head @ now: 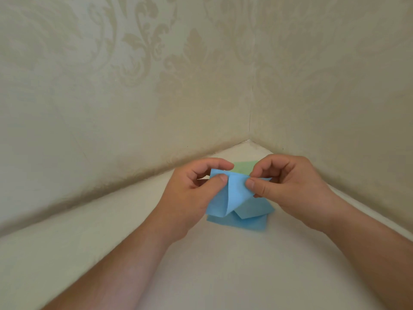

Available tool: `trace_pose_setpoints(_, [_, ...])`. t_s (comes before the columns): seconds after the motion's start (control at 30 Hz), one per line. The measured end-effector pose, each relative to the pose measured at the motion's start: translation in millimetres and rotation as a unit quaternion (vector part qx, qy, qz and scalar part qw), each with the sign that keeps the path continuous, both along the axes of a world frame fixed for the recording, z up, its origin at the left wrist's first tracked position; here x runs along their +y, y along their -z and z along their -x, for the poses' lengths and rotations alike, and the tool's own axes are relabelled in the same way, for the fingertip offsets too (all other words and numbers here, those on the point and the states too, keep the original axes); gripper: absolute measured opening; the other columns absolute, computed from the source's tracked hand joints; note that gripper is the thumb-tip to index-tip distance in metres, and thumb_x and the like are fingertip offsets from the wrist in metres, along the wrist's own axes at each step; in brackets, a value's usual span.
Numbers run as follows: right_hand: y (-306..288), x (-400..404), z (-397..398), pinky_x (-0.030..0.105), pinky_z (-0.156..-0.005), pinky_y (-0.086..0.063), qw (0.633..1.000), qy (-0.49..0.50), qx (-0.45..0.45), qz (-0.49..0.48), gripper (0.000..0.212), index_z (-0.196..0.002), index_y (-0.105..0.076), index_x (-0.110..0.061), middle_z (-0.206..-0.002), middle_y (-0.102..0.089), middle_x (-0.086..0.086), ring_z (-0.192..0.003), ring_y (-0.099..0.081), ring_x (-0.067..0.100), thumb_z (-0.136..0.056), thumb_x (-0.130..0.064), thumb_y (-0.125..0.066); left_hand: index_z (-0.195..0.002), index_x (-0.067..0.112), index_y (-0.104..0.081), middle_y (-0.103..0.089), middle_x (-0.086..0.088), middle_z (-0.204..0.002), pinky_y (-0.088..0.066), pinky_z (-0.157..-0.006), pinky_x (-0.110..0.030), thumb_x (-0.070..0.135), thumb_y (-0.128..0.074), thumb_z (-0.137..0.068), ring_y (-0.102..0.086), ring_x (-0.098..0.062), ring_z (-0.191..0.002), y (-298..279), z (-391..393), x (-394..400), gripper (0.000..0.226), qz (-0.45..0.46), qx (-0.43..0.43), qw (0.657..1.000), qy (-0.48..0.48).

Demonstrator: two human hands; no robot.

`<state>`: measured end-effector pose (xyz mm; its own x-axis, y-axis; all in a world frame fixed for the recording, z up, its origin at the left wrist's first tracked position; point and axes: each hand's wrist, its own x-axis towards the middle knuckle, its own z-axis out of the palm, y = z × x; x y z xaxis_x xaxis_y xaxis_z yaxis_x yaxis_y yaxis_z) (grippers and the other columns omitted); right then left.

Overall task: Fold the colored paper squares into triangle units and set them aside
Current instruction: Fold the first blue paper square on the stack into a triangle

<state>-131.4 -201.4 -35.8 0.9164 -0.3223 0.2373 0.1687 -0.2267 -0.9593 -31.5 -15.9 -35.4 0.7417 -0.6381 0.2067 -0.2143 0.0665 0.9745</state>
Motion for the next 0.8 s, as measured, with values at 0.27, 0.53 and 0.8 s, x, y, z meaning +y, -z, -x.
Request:
trace_pose_setpoints(0.27, [1.1, 0.0, -1.8, 0.042, -0.072, -0.049, 0.999, 0.037, 0.009, 0.014, 0.017, -0.076, -0.07, -0.016, -0.074, -0.073, 0.006, -0.068, -0.064, 0.023, -0.084, -0.005, -0.08, -0.093, 0.038, -0.078, -0.076, 0.002, -0.091, -0.056, -0.074, -0.041, 0.028, -0.077, -0.078, -0.071, -0.02, -0.08, 3.9, 1.1, -1.5, 0.018, -0.015, -0.022, 1.0, -0.009])
trace_pose_setpoints(0.53, [-0.5, 1.6, -1.6, 0.041, -0.068, -0.047, 0.998, 0.058, 0.017, 0.017, 0.015, -0.075, -0.069, -0.016, -0.068, -0.069, 0.007, -0.062, -0.058, 0.017, -0.084, -0.01, -0.079, -0.092, 0.032, -0.076, -0.078, 0.007, -0.087, -0.055, -0.069, -0.025, 0.013, -0.078, -0.089, -0.071, -0.008, -0.076, 5.4, 1.7, -1.6, 0.02, -0.03, -0.035, 0.999, -0.009])
trace_pose_setpoints(0.8, [-1.3, 5.4, -2.0, 0.037, -0.065, -0.046, 0.997, 0.07, 0.018, 0.016, 0.015, -0.074, -0.068, -0.015, -0.068, -0.068, 0.004, -0.061, -0.057, 0.012, -0.083, -0.01, -0.079, -0.09, 0.033, -0.075, -0.078, 0.005, -0.088, -0.056, -0.07, -0.031, 0.012, -0.079, -0.089, -0.07, -0.011, -0.075, 7.9, 0.6, -4.4, 0.021, -0.026, -0.038, 0.999, -0.009])
